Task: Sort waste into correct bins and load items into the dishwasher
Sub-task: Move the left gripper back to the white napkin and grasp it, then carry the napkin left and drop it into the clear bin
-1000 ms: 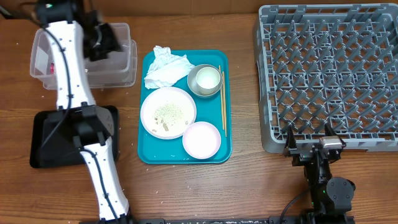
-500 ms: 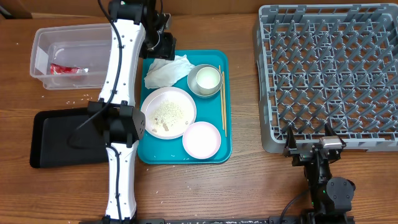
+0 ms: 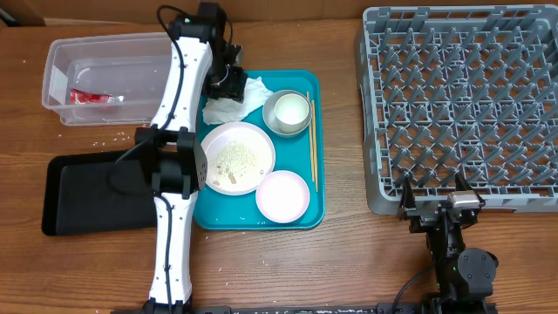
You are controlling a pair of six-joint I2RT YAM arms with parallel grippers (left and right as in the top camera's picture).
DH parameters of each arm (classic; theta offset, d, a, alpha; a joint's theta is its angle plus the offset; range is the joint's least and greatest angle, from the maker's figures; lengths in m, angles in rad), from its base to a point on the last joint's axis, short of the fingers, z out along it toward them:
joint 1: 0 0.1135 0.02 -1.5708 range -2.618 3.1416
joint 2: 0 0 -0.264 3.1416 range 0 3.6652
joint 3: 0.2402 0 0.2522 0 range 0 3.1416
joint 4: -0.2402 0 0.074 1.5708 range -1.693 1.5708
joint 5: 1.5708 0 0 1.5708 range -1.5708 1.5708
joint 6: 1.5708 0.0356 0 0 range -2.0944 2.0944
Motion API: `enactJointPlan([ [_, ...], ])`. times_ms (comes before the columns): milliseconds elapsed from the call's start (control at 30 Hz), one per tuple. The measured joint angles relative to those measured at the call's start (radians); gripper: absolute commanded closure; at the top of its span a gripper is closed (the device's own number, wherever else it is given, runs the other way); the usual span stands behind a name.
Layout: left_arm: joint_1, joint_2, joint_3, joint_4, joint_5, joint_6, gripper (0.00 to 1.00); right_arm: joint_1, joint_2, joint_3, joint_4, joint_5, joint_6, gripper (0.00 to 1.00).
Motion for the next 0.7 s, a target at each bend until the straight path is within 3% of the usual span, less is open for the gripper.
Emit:
enactJointPlan([
  [33,0.0,0.007,0.0,0.003,0.0,0.006,0.53,0.0,0.0,0.0,0.0,0.0,0.0,0.0],
  [133,0.0,0.023,0.0,0.006,0.003,0.013,0.7,0.0,0.0,0.0,0.0,0.0,0.0,0.0],
  [200,0.0,0.024,0.0,0.006,0.003,0.017,0.92,0.0,0.0,0.0,0.0,0.0,0.0,0.0],
  [233,0.0,0.024,0.0,0.005,0.003,0.014,0.96,0.0,0.0,0.0,0.0,0.0,0.0,0.0],
  [400,0.0,0.027,0.04,-0.063,0.005,0.002,0.96,0.0,0.0,0.0,0.0,0.0,0.0,0.0],
  [533,0.0,0.033,0.213,-0.207,0.035,-0.014,0.96,0.0,0.0,0.0,0.0,0.0,0.0,0.0],
  [700,0.0,0.005,0.38,-0.203,0.109,-0.053,0.96,0.0,0.0,0.0,0.0,0.0,-0.001,0.0],
])
